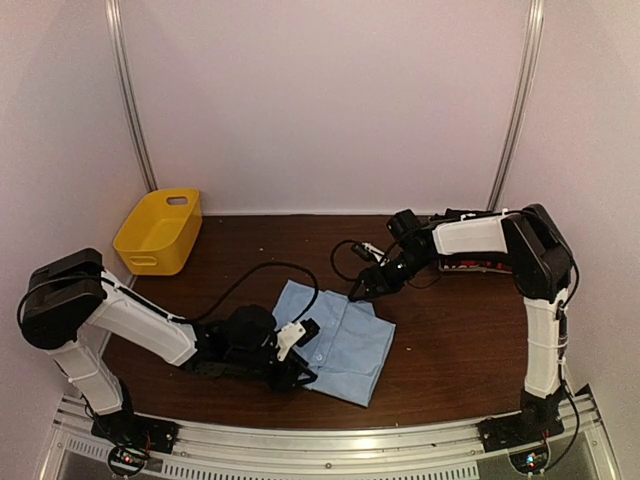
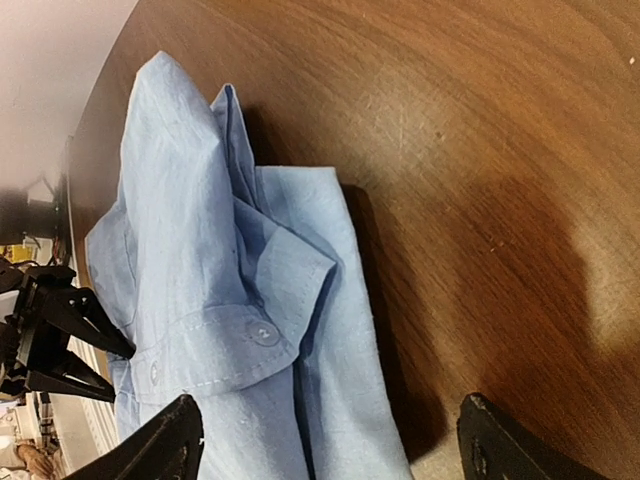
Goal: Fold and stack the long sleeve shirts
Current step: Move the square-folded shirt to the center of the board, then pick up the square-folded shirt from the center of the board.
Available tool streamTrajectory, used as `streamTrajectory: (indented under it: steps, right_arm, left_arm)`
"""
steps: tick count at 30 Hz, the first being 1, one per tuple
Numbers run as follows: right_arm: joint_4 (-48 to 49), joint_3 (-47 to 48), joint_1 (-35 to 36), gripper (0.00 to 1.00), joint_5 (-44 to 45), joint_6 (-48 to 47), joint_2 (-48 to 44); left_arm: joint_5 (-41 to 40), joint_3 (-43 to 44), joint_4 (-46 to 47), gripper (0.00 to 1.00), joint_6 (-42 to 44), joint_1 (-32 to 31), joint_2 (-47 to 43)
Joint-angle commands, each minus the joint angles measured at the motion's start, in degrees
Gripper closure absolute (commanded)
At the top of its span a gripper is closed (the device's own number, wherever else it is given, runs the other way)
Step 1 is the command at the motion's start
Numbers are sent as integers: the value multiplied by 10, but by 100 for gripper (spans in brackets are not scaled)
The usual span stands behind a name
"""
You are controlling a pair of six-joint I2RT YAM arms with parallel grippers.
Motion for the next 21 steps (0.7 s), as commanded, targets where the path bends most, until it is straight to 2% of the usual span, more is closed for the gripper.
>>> streamTrajectory:
  steps: [1,11,16,21]
  right_arm:
    - [-17,12,6,12,-37,-10,34]
    - [18,-3,6,14,-113,7,51]
    - [19,1,6,16,-131,13,62]
    - [4,10,13,21,-132,7,78]
  left_arm:
    - [-10,3,-32,55,4,-3,-15]
    - [-62,-18,5,54,-42,-3,-69]
    - [-57,-29,-5,54,-49,-3,-84]
    - [-48,-57,13,54,-75,-4,-77]
